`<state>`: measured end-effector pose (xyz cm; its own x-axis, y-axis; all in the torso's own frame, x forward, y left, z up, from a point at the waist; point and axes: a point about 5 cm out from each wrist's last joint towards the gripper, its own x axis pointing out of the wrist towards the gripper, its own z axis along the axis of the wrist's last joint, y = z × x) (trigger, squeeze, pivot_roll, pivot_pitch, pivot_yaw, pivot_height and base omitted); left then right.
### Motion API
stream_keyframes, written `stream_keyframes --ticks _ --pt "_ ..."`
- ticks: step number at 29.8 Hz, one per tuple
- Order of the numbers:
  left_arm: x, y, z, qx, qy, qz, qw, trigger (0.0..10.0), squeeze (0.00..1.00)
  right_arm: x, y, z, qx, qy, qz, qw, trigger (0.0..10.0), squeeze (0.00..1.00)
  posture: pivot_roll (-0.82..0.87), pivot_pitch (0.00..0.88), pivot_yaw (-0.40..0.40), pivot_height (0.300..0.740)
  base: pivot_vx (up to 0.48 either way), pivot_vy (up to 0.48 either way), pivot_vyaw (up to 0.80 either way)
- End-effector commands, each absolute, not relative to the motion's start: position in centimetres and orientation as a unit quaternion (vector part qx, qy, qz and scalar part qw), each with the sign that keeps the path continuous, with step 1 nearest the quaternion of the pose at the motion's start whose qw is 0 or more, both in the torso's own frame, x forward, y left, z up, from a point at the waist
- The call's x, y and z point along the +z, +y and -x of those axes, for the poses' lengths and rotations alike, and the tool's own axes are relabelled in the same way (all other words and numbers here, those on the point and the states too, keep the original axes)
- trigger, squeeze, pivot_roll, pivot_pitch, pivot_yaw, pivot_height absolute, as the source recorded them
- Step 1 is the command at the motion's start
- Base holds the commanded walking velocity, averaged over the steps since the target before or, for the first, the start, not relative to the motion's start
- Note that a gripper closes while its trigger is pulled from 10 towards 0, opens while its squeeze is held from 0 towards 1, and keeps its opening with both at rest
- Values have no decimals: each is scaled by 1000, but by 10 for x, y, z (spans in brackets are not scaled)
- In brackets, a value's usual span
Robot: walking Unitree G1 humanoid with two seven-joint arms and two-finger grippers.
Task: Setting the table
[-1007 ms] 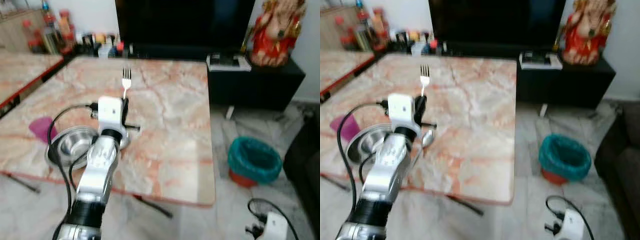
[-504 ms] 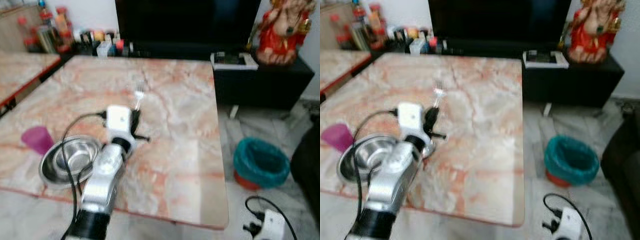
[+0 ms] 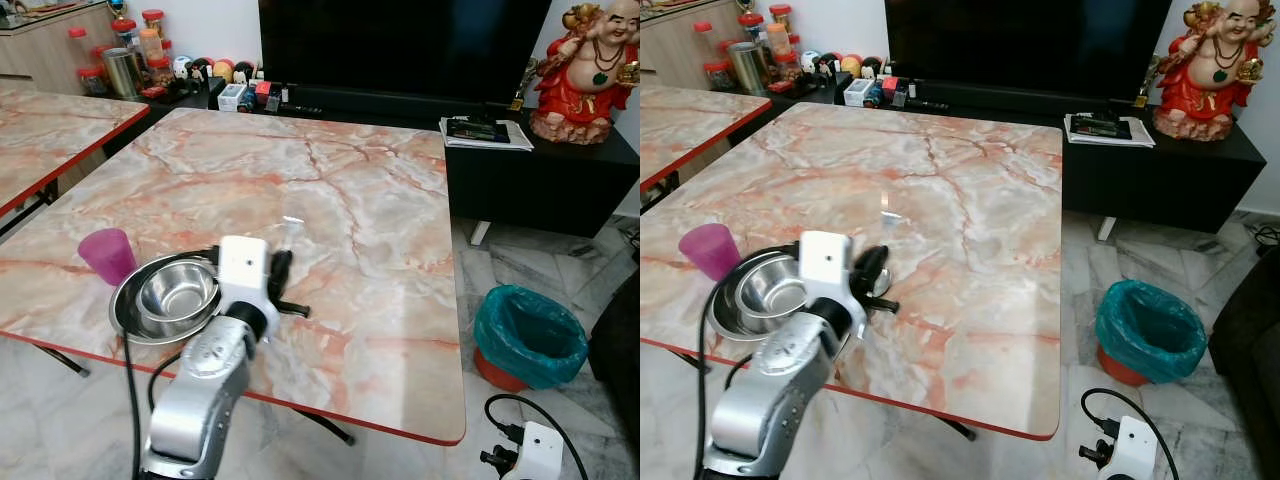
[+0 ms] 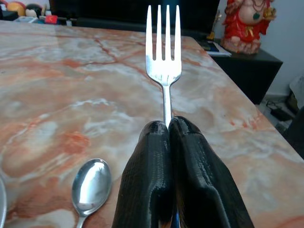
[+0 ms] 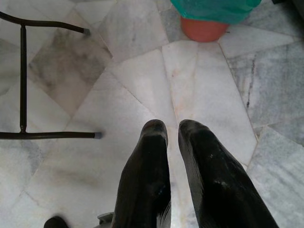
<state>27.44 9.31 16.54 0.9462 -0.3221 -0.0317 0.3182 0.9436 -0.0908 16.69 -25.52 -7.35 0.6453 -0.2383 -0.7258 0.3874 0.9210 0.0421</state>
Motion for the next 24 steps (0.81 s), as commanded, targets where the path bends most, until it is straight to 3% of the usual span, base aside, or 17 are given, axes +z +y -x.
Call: stream_keyframes --ticks 1,11,17,24 --pt "166 103 -283 -137 23 20 990 10000 0 -72 -256 -169 -173 383 -96 902 10000 0 62 40 -19 740 0 0 0" --pt "155 160 -285 -106 45 -64 991 10000 0 -72 -257 -170 -176 383 -94 902 10000 0 63 49 -20 740 0 0 0" --pt "148 162 -279 -132 77 -70 986 10000 0 -72 -256 -170 -175 384 -94 902 10000 0 64 50 -24 740 0 0 0" --pt "150 144 -271 -165 91 -3 982 10000 0 -71 -257 -172 -173 384 -92 902 10000 0 67 52 -29 740 0 0 0"
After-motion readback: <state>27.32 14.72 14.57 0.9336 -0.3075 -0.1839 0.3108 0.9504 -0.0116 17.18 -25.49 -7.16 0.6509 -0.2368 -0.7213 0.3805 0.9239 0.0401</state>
